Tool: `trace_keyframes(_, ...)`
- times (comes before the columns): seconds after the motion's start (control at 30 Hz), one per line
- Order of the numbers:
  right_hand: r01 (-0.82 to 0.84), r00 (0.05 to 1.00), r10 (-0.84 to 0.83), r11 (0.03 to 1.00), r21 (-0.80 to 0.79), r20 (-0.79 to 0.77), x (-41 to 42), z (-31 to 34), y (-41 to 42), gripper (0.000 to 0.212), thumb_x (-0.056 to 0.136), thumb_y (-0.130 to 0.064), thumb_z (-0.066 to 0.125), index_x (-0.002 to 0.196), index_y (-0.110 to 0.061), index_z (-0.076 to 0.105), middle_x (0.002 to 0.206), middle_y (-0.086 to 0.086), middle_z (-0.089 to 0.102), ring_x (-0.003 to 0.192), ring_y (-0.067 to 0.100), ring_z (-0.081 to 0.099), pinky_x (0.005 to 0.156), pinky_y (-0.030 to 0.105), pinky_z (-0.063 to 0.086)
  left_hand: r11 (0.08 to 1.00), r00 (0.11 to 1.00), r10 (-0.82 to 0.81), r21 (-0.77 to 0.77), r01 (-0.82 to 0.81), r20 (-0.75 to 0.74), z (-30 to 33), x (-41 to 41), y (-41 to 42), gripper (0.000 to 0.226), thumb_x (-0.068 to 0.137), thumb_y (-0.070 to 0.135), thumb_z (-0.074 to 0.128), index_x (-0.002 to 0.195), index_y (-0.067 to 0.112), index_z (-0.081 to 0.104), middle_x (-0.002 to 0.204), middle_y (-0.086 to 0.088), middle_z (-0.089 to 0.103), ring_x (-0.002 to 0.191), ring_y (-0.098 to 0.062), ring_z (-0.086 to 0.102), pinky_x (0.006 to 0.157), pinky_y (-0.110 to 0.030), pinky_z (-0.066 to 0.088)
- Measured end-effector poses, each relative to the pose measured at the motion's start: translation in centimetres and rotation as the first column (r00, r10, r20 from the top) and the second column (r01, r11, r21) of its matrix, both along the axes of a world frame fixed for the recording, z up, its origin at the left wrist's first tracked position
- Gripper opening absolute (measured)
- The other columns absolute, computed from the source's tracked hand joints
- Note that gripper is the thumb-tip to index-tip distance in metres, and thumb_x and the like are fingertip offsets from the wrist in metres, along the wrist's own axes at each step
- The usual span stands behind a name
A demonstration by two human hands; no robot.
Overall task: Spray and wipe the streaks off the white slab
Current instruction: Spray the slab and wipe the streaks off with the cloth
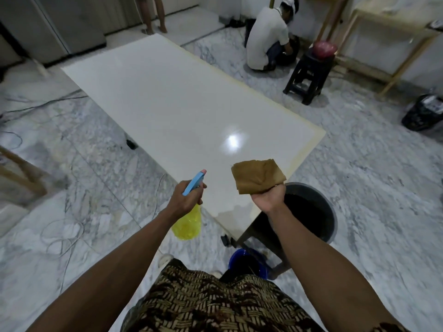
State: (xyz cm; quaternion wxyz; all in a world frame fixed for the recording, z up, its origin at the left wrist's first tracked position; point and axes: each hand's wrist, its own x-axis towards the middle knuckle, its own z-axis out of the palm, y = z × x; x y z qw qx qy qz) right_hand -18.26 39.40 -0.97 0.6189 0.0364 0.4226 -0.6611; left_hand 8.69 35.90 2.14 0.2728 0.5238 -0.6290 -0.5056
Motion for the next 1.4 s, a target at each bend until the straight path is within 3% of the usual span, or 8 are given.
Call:
trace_keyframes(0.2, -0.240, 0.970, 0.241, 0.969, -0.054, 0.021, 5.6, 1.0, -5.1, 0.105, 0.075, -0.093, 0.027, 0.139, -0.014, 0.055, 0.141, 0.014, 0.057, 0.133, 0.031, 0.052, 0.115, 0.046, 0.036, 0.995, 0.995, 0.095, 0.014, -0.095, 0.017, 0.7, 4.2, -4.9, 0.033, 0.084, 0.027, 0.053, 0.083, 0.000, 0.070, 0.088, -0.015, 0.075, 0.064, -0.025, 0.073, 0.066, -0.035, 0.058)
trace_keyframes(0.3, -0.396, 0.917, 0.391, 0.916, -0.061, -0.078, 8.9, 1.4, -8.4, 0.092, 0.084, -0.080, 0.045, 0.138, -0.006, 0.051, 0.141, 0.014, 0.056, 0.131, 0.029, 0.054, 0.115, 0.046, 0.037, 0.986, 0.987, 0.162, 0.046, -0.163, 0.024, 1.1, 7.0, -7.4, 0.032, 0.080, 0.025, 0.053, 0.080, 0.000, 0.073, 0.082, -0.021, 0.074, 0.062, -0.028, 0.071, 0.063, -0.035, 0.056)
trace_keyframes(0.43, -0.516, 0.826, 0.529, 0.849, 0.115, -0.194, 15.7, 0.2, -16.5, 0.059, 0.099, -0.054, 0.047, 0.136, -0.010, 0.055, 0.120, 0.007, 0.071, 0.114, 0.022, 0.066, 0.102, 0.039, 0.049, 0.967, 0.968, 0.248, 0.066, -0.245, -0.046, 1.5, 12.5, -12.9, 0.039, 0.093, 0.003, 0.052, 0.126, 0.010, 0.072, 0.078, -0.019, 0.069, 0.067, -0.040, 0.066, 0.059, -0.037, 0.058)
trace_keyframes(0.8, -0.619, 0.761, 0.621, 0.782, 0.079, -0.187, 38.9, 1.8, -39.8, 0.054, 0.102, -0.047, 0.046, 0.134, -0.004, 0.055, 0.128, 0.015, 0.066, 0.114, 0.027, 0.065, 0.091, 0.040, 0.054, 0.929, 0.936, 0.349, 0.121, -0.351, 0.037, 4.0, 31.2, -31.4, 0.020, 0.069, 0.017, 0.053, 0.074, 0.016, 0.073, 0.092, -0.019, 0.074, 0.071, -0.031, 0.067, 0.064, -0.054, 0.063)
trace_keyframes(1.0, -0.687, 0.700, 0.668, 0.726, 0.016, -0.253, 47.7, 4.6, -49.3, 0.064, 0.100, -0.055, 0.042, 0.136, -0.005, 0.056, 0.135, 0.017, 0.062, 0.125, 0.030, 0.059, 0.113, 0.048, 0.040, 0.891, 0.900, 0.432, 0.125, -0.436, 0.062, 4.0, 39.1, -38.4, 0.024, 0.071, 0.026, 0.053, 0.055, 0.024, 0.071, 0.073, -0.008, 0.073, 0.077, -0.048, 0.073, 0.063, -0.066, 0.061)
trace_keyframes(1.13, -0.767, 0.619, 0.737, 0.641, -0.009, -0.271, 52.9, 5.2, -56.3, 0.056, 0.104, -0.051, 0.037, 0.128, -0.006, 0.060, 0.126, 0.015, 0.067, 0.115, 0.027, 0.065, 0.108, 0.044, 0.045, 0.829, 0.844, 0.533, 0.160, -0.536, 0.065, 3.5, 42.9, -44.3, 0.023, 0.075, 0.029, 0.057, 0.064, 0.019, 0.074, 0.065, -0.005, 0.071, 0.071, -0.046, 0.073, 0.062, -0.065, 0.062)
trace_keyframes(1.23, -0.805, 0.568, 0.772, 0.593, 0.000, -0.286, 56.6, 5.4, -62.7, 0.058, 0.103, -0.052, 0.039, 0.131, -0.005, 0.058, 0.130, 0.015, 0.065, 0.112, 0.025, 0.066, 0.106, 0.040, 0.048, 0.801, 0.819, 0.569, 0.179, -0.572, 0.073, 3.8, 45.3, -49.9, 0.025, 0.081, 0.017, 0.054, 0.080, 0.028, 0.077, 0.062, -0.009, 0.068, 0.054, -0.036, 0.067, 0.054, -0.039, 0.057)
trace_keyframes(1.4, -0.842, 0.511, 0.831, 0.536, 0.069, -0.219, 63.4, 2.7, -75.5, 0.063, 0.098, -0.056, 0.049, 0.133, -0.004, 0.057, 0.129, 0.017, 0.065, 0.117, 0.029, 0.065, 0.106, 0.045, 0.048, 0.658, 0.703, 0.704, 0.282, -0.699, 0.101, 2.2, 50.0, -61.7, 0.040, 0.070, 0.032, 0.058, 0.088, -0.001, 0.071, 0.062, -0.010, 0.068, 0.047, -0.029, 0.065, 0.059, -0.040, 0.057)
